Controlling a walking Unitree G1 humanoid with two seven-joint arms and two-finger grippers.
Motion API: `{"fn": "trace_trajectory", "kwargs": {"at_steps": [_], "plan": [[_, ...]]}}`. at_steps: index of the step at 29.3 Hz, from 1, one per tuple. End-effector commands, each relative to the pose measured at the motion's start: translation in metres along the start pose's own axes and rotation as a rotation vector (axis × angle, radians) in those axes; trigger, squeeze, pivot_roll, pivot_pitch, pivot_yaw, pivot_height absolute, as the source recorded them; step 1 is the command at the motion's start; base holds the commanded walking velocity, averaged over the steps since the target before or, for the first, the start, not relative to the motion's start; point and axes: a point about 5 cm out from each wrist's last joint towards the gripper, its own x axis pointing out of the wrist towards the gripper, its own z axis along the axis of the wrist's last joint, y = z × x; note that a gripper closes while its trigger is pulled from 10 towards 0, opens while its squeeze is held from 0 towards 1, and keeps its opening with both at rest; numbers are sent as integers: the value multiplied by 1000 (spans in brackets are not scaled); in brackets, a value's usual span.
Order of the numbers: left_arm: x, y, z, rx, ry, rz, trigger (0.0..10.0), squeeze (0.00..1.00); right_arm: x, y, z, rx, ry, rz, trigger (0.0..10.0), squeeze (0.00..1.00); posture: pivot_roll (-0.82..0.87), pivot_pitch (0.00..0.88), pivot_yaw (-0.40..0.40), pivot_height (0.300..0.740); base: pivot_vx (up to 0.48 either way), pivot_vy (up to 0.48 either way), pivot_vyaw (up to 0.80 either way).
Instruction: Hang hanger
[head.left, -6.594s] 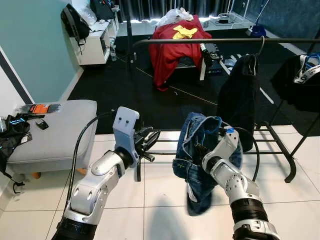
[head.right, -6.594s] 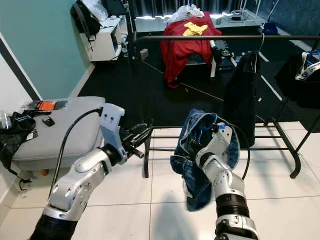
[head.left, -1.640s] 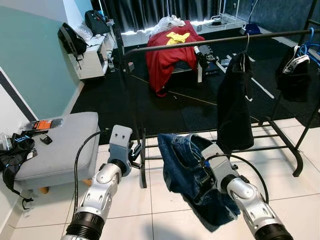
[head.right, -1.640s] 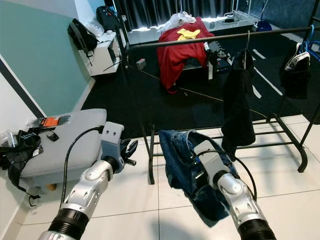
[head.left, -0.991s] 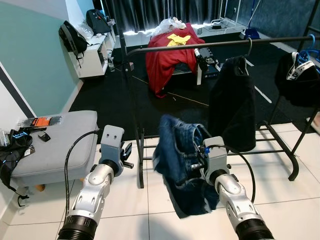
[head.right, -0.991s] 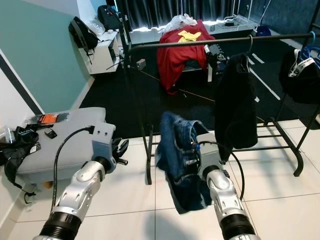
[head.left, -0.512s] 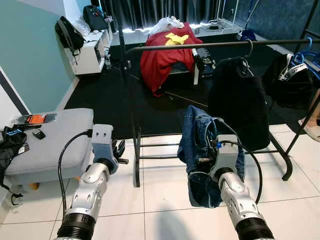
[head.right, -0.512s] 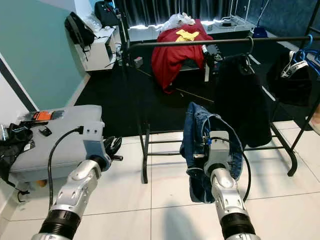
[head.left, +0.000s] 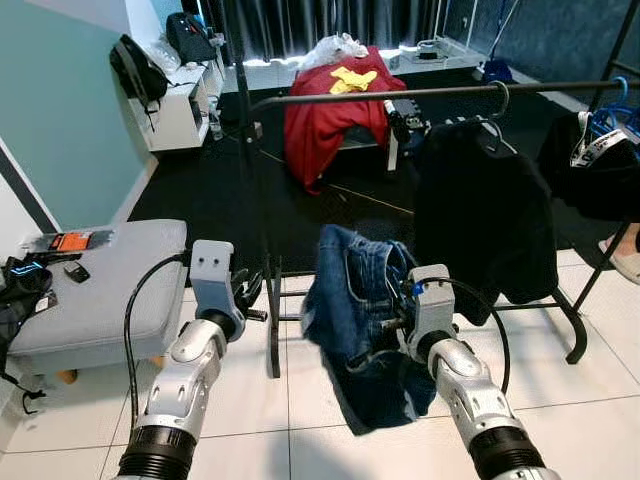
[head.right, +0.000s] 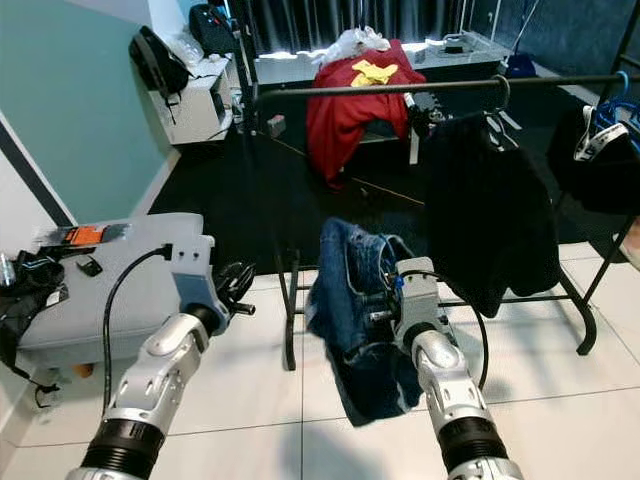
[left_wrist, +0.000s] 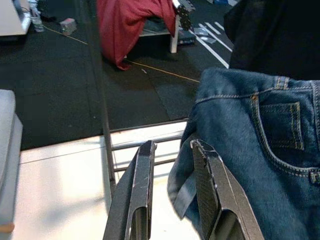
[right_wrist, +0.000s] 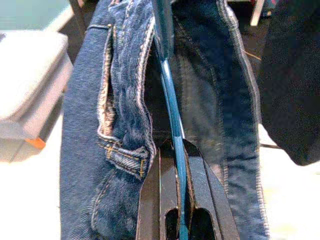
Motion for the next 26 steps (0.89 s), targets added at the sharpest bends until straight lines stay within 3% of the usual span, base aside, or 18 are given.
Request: {"fn": "trace_trajectory", "kwargs": {"at_steps": [1, 26], "plan": [[-2, 4, -4, 9, 23, 8, 10000, 0, 2, 2, 10, -6, -38, 8, 10000, 0, 41, 40, 74, 740, 285, 0, 0], [-4, 4, -5, -8, 26, 10, 10000, 0, -1, -12, 16, -3, -47, -32, 10000, 0, 32, 39, 75, 740, 283, 0, 0]]}}
